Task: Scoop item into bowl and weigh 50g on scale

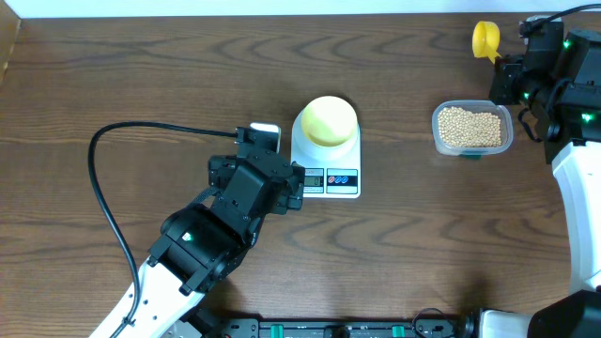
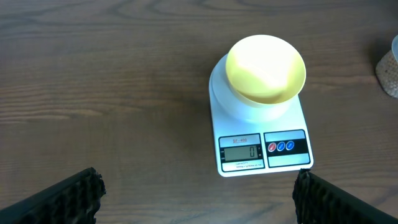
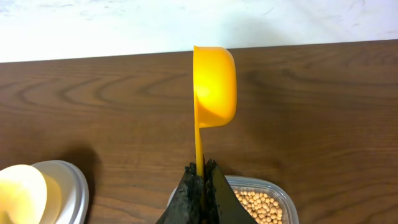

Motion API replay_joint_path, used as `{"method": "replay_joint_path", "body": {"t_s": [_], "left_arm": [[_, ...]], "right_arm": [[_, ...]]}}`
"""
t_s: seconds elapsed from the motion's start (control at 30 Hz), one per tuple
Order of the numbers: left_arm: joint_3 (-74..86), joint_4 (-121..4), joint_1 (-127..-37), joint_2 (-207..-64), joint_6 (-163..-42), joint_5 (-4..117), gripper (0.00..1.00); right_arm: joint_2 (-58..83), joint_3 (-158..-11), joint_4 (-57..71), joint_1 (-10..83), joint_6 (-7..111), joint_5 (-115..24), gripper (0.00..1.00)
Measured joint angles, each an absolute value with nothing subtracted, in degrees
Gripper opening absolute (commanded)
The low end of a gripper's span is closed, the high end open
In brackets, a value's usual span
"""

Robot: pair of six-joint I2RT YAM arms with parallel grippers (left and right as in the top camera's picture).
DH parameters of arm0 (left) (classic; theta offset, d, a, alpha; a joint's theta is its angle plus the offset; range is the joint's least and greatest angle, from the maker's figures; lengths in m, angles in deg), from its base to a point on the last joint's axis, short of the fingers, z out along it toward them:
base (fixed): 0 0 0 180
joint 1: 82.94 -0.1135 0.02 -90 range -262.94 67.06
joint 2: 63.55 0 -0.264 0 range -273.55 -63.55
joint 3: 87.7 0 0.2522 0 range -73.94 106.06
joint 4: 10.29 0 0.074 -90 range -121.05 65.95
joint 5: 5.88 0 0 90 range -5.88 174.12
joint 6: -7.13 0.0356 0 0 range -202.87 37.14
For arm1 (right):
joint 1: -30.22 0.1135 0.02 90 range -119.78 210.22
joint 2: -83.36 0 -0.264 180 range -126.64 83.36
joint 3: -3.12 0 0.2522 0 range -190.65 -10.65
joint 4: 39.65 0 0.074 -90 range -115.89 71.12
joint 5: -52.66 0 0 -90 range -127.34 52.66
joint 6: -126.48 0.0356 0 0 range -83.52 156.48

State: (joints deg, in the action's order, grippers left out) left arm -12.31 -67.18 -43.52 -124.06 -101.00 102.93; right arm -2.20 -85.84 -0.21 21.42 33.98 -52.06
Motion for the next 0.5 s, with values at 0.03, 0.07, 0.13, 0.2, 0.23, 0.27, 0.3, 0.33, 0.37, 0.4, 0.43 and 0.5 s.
{"method": "replay_joint_path", "body": {"t_s": [0.03, 0.07, 0.13, 0.2, 0.23, 0.27, 0.3, 0.33, 0.37, 0.4, 0.43, 0.5], "left_arm": [[-12.3, -67.2, -43.5, -124.1, -101.0, 102.9, 1.0], [-12.3, -67.2, -43.5, -124.1, -101.0, 103.0, 1.0], [-12.3, -67.2, -43.5, -124.1, -101.0, 102.9, 1.0], [-12.3, -67.2, -43.5, -124.1, -101.0, 103.0, 1.0], [-12.3, -67.2, -43.5, -124.1, -101.0, 103.0, 1.0], [-12.3, -67.2, -43.5, -124.1, -101.0, 102.9, 1.0], [-12.3, -67.2, -43.5, -124.1, -101.0, 103.0, 1.0], [-12.3, -67.2, -43.5, -124.1, -101.0, 103.0, 1.0], [-12.3, -67.2, -43.5, -124.1, -101.0, 103.0, 1.0], [-12.3, -67.2, -43.5, -124.1, -101.0, 103.0, 1.0], [-12.3, -67.2, -43.5, -124.1, -101.0, 103.0, 1.0], [-12.3, -67.2, -43.5, -124.1, -101.0, 102.9, 1.0]], "right_arm": [[-2.2, -85.8, -0.2, 21.4, 34.0, -52.1, 0.01], [-2.2, -85.8, -0.2, 21.4, 34.0, -52.1, 0.01], [-2.2, -85.8, -0.2, 21.4, 34.0, -52.1, 0.01], [-2.2, -85.8, -0.2, 21.4, 34.0, -52.1, 0.01], [-2.2, -85.8, -0.2, 21.4, 34.0, -52.1, 0.01], [-2.2, -85.8, -0.2, 21.4, 34.0, -52.1, 0.01], [-2.2, -85.8, -0.2, 21.4, 34.0, -52.1, 0.01], [-2.2, -85.8, -0.2, 21.4, 34.0, -52.1, 0.01], [-2.2, -85.8, -0.3, 21.4, 34.0, -52.1, 0.01], [-2.2, -85.8, -0.4, 21.4, 34.0, -52.0, 0.01], [-2.2, -85.8, -0.7, 21.4, 34.1, -52.1, 0.01], [-2.2, -85.8, -2.3, 21.4, 34.6, -52.0, 0.01]]}}
